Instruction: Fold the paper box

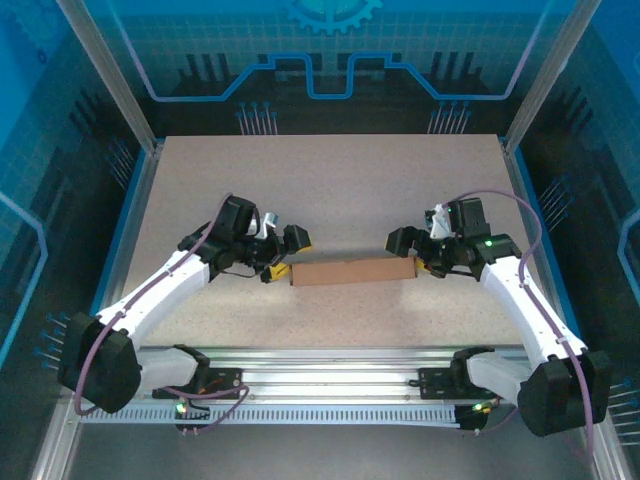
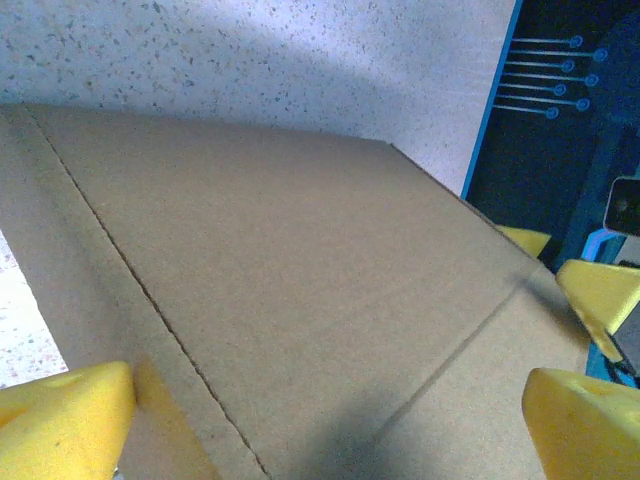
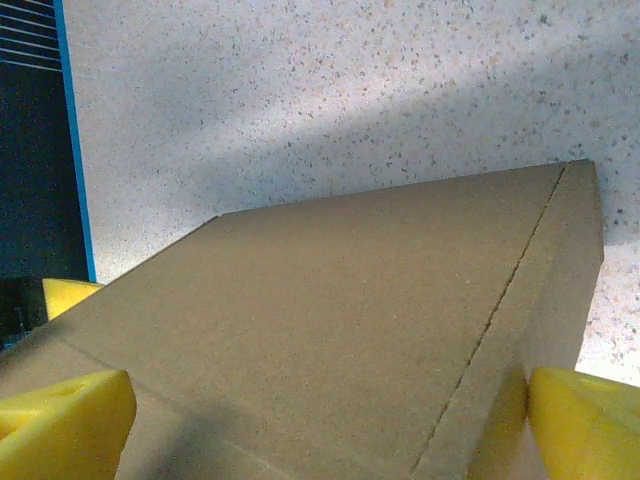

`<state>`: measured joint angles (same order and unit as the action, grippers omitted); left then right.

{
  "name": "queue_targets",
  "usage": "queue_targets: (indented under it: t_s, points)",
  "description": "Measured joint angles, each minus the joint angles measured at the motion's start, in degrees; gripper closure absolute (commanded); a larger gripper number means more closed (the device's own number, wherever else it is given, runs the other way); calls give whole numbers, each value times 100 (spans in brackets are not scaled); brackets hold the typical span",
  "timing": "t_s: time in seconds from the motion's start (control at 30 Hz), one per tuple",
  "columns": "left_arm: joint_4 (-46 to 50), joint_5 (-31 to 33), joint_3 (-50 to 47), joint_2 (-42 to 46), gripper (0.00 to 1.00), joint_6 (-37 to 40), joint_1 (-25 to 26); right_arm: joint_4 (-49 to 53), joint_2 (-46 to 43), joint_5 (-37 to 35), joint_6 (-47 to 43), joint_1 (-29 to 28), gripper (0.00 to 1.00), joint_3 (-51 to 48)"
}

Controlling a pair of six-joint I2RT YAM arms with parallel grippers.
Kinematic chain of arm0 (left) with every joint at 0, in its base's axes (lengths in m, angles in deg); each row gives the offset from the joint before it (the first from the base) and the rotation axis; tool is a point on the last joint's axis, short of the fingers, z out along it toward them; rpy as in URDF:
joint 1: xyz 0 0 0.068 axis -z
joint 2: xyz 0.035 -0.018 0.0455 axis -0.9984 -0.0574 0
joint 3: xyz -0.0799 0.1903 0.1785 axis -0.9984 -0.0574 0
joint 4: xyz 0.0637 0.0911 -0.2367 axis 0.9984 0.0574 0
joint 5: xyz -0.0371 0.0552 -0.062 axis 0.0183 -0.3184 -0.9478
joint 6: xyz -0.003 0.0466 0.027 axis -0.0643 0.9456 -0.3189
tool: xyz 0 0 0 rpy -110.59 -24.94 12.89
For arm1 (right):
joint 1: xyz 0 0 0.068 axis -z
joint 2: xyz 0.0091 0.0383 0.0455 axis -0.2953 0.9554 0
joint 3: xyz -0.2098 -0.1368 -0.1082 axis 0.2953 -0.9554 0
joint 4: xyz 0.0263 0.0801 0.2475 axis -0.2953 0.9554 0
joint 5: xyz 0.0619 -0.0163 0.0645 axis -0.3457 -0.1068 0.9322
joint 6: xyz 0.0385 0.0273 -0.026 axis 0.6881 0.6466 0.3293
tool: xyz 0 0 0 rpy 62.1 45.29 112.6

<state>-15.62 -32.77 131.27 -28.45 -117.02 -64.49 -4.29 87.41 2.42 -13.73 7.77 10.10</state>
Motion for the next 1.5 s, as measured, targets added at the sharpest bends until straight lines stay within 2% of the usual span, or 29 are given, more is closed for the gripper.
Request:
queue_targets:
  t_s: [0.27, 0.57, 1.2, 1.5]
  points:
    - [76, -125, -4, -22, 1, -946, -11, 286, 120, 66, 138, 50, 0, 0]
    - [533, -280, 197, -321, 1, -1209, -22, 481, 358, 144, 299, 61, 0, 203]
    - [866, -446, 1019, -1311, 1, -1043, -199, 544, 667, -13, 459, 173, 0, 415]
    - [918, -669, 1158, -1386, 1, -664, -345, 275, 723, 396, 455, 629, 0, 413]
